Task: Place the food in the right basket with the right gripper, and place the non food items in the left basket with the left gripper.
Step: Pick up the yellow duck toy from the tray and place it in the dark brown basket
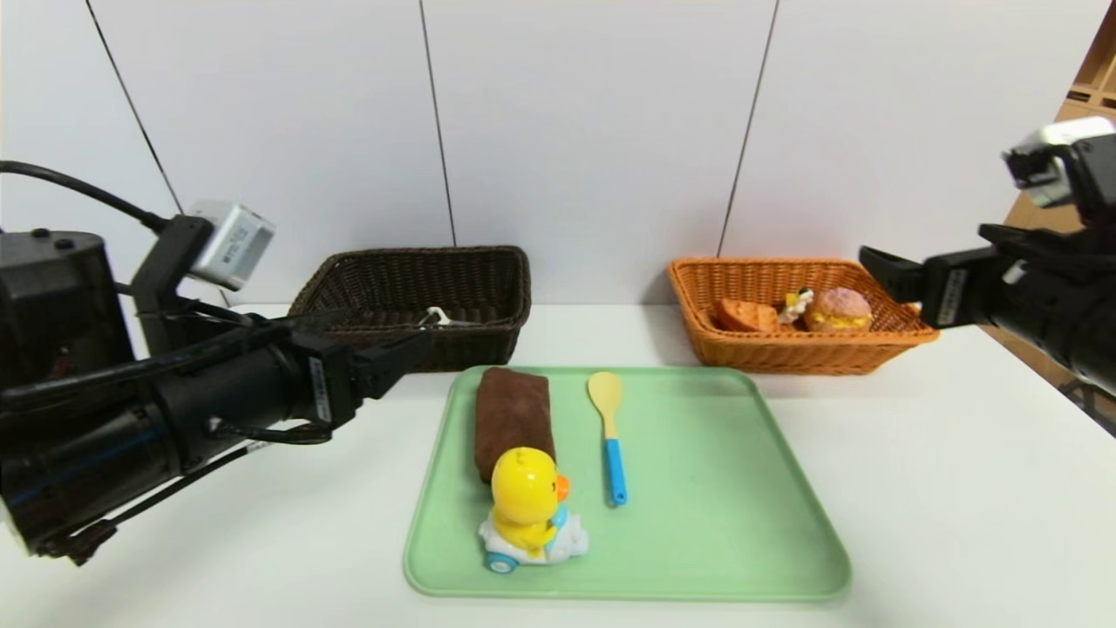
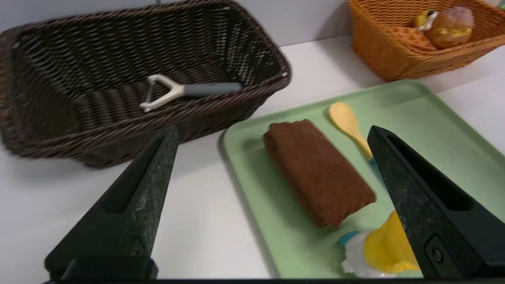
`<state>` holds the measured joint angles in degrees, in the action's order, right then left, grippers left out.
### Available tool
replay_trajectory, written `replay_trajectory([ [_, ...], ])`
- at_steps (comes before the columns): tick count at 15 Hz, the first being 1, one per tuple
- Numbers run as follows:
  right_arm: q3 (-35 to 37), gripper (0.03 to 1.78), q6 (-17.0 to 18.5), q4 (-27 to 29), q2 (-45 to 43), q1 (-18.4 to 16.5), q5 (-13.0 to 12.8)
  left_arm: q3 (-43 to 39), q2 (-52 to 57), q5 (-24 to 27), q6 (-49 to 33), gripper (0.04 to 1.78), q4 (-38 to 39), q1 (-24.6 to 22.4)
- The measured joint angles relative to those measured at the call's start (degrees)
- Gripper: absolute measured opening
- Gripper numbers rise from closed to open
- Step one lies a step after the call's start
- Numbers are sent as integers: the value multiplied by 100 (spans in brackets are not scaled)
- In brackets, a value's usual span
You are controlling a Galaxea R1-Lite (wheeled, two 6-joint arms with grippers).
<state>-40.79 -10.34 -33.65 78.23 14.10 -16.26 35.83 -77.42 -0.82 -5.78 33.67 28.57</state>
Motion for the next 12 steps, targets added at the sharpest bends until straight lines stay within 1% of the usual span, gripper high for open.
replay_trajectory([
  [1,424,168,15,2,-386,-96,12,57,-190,-26,0,169,50,260],
  [3,1006,169,41,13,-935,-193,28,20,-446,61,33,169,116,800],
  [4,1198,169,48,9,-1142,-221,30,-173,-516,207,107,169,185,951],
  [5,1290,169,48,11,-1258,-234,26,-469,-564,412,215,169,443,1047],
  [6,1353,169,48,16,-1351,-239,17,-813,-601,599,289,169,858,1092],
  [8,1462,169,48,22,-1481,-245,20,-1591,-697,841,355,169,2058,1141],
  [10,1532,169,48,20,-1541,-245,34,-2308,-891,913,352,169,3449,1150],
  [12,1598,169,50,20,-1560,-245,34,-2767,-1213,933,339,169,4714,1156],
])
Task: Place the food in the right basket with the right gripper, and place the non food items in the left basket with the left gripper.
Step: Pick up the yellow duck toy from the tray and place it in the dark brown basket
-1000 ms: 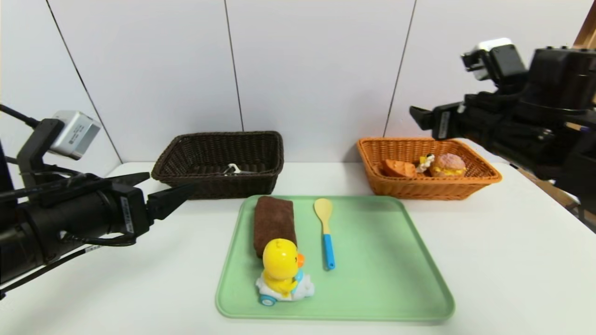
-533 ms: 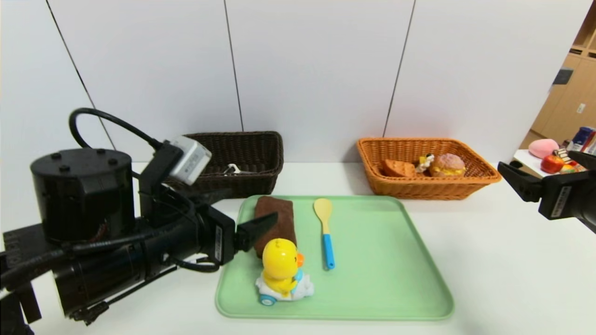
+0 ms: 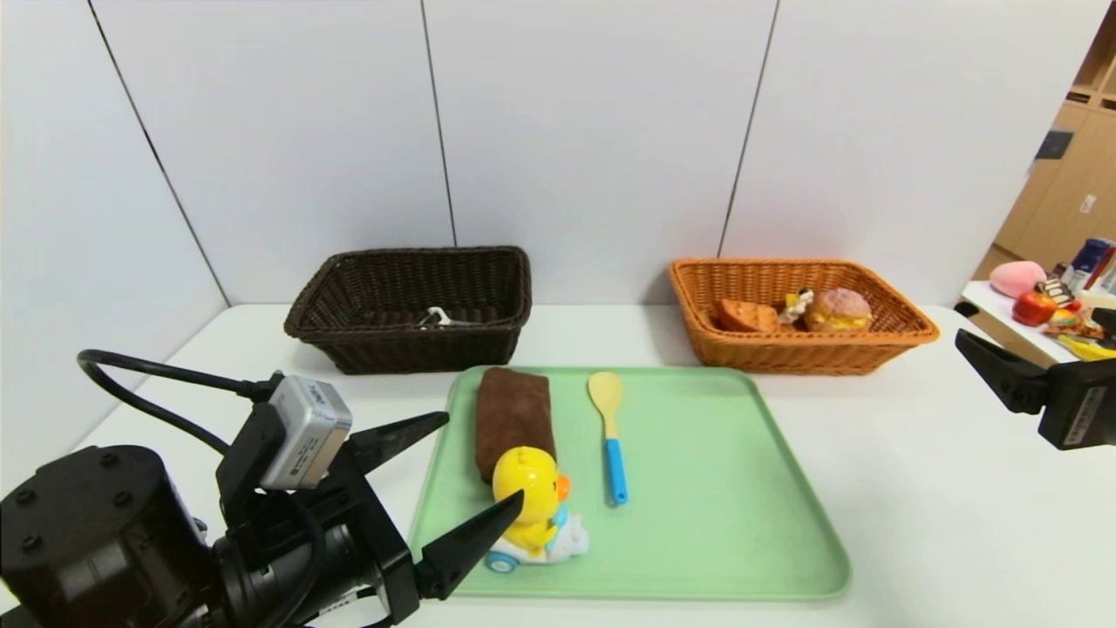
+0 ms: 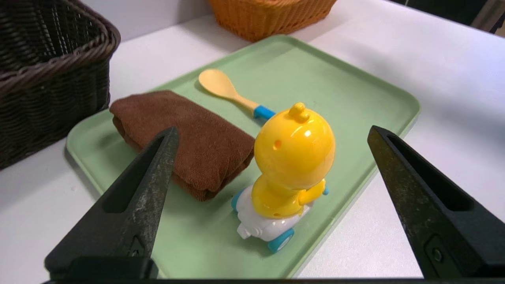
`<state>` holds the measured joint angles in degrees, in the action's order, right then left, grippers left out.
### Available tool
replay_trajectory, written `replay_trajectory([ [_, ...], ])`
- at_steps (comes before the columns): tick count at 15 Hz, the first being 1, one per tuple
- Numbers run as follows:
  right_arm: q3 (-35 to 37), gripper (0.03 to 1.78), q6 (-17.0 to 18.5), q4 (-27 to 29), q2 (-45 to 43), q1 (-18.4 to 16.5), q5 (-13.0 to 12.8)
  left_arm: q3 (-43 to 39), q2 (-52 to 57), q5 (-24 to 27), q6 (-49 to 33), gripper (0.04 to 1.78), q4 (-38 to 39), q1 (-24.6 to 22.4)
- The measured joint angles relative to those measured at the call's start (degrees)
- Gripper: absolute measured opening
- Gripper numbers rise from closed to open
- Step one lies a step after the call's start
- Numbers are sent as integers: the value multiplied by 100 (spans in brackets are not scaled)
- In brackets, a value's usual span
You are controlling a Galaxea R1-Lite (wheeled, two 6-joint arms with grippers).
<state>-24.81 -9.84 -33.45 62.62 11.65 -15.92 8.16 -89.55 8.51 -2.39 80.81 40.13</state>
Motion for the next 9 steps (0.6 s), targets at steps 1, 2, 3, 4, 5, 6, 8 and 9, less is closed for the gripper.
replay_trajectory([
  [1,39,169,-2,0,-9,0,7,-116,-154,-7,-13,169,397,2],
  [2,61,169,-7,2,-15,0,7,-185,-269,-2,-22,169,603,7],
  [3,74,169,-9,0,-17,0,11,-227,-344,2,-37,169,623,20],
  [4,76,169,-7,-1,-15,0,13,-240,-397,6,-55,169,634,61],
  [5,83,169,-9,0,-15,0,11,-256,-435,22,-63,169,634,123],
  [6,87,169,-9,0,-15,0,13,-273,-466,30,-63,169,634,184],
  [8,116,169,-5,0,-13,0,10,-299,-512,35,-63,169,636,367],
  [9,130,169,-2,0,-11,0,10,-301,-546,35,-59,169,634,446],
])
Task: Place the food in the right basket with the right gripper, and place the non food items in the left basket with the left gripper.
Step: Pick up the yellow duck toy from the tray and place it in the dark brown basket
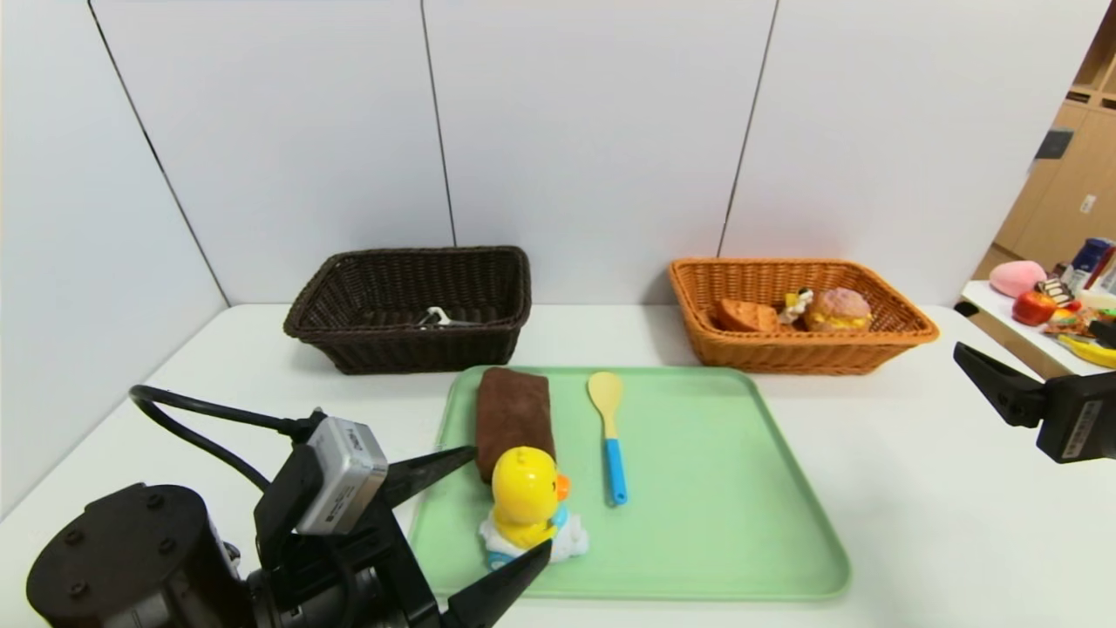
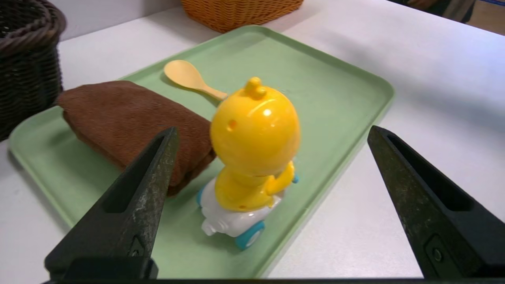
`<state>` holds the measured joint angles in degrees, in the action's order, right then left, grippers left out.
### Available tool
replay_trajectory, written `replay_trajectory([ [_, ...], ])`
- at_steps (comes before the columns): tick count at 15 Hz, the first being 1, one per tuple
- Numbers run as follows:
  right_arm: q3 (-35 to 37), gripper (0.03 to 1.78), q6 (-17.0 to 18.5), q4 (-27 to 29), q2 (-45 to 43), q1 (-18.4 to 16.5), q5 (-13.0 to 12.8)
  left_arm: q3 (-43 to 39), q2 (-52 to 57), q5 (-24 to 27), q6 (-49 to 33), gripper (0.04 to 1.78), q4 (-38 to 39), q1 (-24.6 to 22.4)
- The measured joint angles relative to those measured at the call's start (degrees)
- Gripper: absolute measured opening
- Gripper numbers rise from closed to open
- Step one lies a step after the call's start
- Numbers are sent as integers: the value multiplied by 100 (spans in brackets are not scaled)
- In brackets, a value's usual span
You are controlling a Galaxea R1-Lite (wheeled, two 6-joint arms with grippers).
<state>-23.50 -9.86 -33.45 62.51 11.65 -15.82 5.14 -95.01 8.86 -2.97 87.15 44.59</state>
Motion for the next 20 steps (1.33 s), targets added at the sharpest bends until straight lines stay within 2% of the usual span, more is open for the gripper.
replay_trajectory([
  [15,-56,169,122,-1,13,0,1,629,-1041,-49,50,169,0,94],
  [20,-85,169,160,-4,71,0,76,800,-1370,-49,26,169,2,85],
])
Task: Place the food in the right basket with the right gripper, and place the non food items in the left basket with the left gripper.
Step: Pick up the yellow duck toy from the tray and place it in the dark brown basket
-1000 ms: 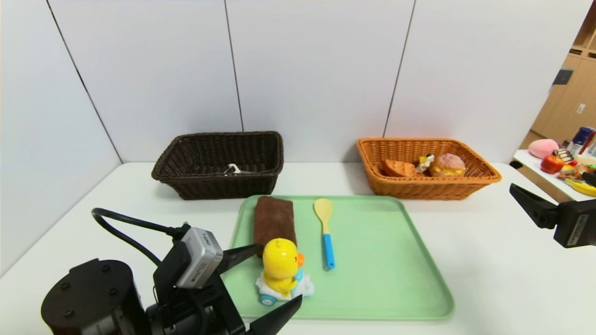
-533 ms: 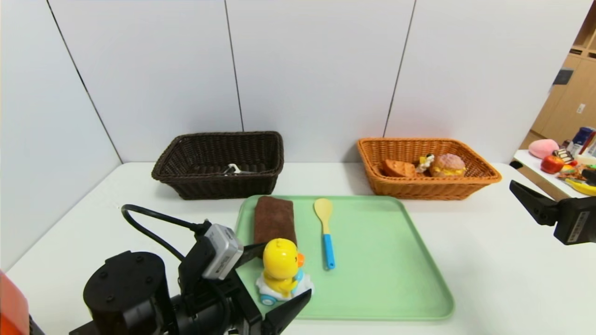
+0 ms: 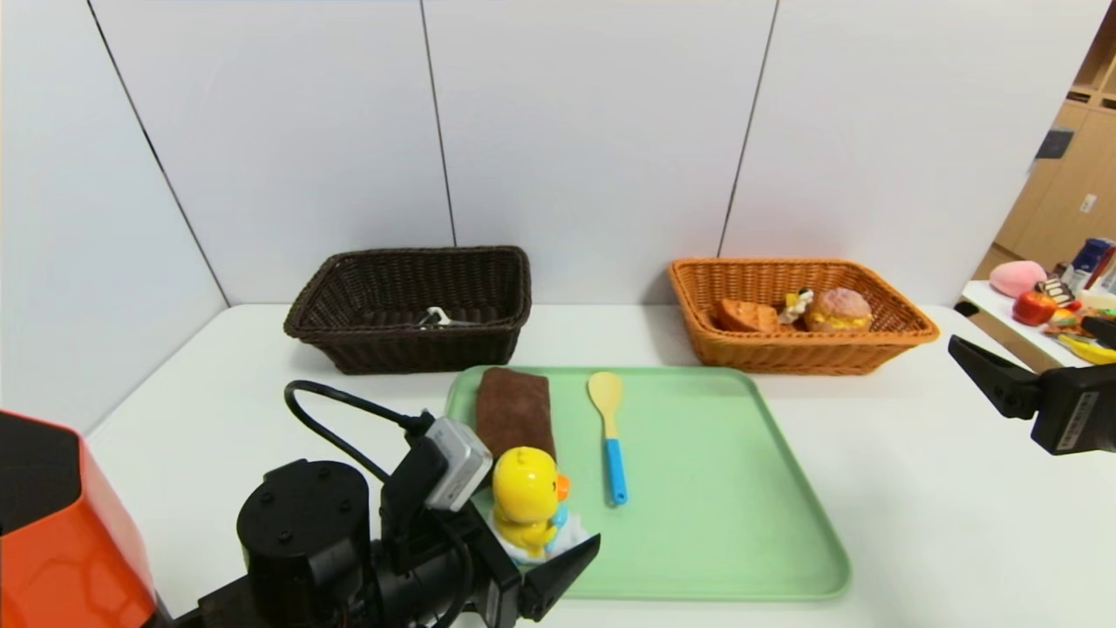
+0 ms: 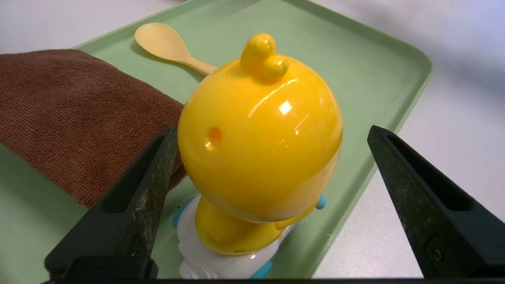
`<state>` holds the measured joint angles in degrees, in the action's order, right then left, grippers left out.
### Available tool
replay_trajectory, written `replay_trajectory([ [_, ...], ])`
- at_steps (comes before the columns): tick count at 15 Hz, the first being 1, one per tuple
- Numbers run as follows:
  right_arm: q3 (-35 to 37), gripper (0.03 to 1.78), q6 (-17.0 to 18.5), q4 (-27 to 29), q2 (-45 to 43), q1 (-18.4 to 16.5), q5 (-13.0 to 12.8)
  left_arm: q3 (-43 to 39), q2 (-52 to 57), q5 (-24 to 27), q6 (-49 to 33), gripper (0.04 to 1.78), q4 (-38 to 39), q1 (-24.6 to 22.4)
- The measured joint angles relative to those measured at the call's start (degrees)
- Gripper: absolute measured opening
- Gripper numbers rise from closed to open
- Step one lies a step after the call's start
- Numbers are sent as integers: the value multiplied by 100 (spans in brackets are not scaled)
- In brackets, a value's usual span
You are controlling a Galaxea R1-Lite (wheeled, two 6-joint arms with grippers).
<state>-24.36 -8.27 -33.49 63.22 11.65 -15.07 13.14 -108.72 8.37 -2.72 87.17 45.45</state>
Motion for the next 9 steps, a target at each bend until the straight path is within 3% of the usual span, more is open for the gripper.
replay_trajectory([
  [5,-4,169,129,-5,80,0,40,218,-222,-216,2,169,0,-66],
  [9,-28,169,124,4,111,0,85,210,-241,-247,18,107,-2,-80],
])
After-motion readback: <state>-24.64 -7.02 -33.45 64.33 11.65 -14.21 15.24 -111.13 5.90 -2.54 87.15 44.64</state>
